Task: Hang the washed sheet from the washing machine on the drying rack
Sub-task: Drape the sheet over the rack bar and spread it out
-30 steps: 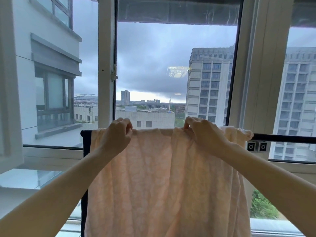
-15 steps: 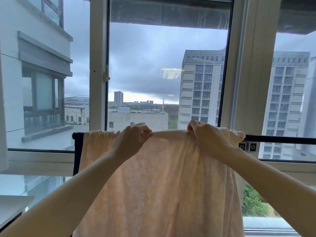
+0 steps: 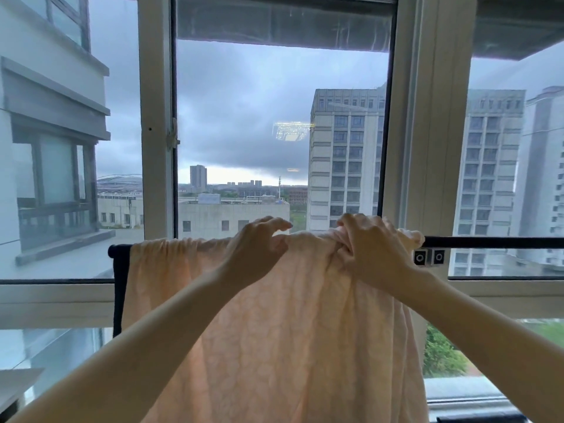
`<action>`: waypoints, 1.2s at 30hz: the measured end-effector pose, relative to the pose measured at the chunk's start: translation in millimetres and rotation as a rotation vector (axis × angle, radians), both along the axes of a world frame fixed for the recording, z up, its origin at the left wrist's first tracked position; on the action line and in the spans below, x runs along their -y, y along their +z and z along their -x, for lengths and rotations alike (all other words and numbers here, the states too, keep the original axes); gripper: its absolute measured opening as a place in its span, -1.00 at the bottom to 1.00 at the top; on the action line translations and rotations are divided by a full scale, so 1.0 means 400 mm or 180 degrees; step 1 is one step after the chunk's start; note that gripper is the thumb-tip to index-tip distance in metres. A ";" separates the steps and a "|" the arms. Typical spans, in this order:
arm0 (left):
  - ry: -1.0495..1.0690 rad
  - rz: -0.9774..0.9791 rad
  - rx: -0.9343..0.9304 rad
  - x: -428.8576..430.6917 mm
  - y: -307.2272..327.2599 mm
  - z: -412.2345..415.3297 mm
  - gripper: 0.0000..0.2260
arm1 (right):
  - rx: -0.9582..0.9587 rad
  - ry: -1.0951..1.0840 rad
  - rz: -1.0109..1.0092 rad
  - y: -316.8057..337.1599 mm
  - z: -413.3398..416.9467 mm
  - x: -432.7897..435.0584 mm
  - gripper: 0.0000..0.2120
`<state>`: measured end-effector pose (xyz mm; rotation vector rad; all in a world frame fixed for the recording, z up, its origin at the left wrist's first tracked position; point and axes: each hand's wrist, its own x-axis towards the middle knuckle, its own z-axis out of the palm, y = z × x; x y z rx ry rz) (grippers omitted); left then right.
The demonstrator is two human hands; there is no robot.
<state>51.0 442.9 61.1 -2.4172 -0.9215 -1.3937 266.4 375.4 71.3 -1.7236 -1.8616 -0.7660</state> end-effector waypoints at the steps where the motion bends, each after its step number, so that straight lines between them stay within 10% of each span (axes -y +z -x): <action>1: -0.0064 0.0022 -0.0029 -0.001 0.001 -0.019 -0.75 | -0.0004 -0.0188 -0.0014 -0.003 -0.005 0.002 -0.63; 8: -0.0210 0.0049 0.0407 -0.019 -0.003 -0.081 -0.82 | -0.0462 -0.1201 -0.0152 -0.025 -0.028 0.029 -0.54; 20: -0.0146 0.0089 0.0627 -0.002 -0.009 -0.050 -0.88 | -0.0601 -0.0213 -0.0549 0.047 -0.115 0.012 -0.84; 36: 0.0841 0.0049 0.0677 0.060 -0.014 -0.107 -0.90 | -0.0133 -0.0592 -0.0759 0.109 -0.443 0.117 -0.94</action>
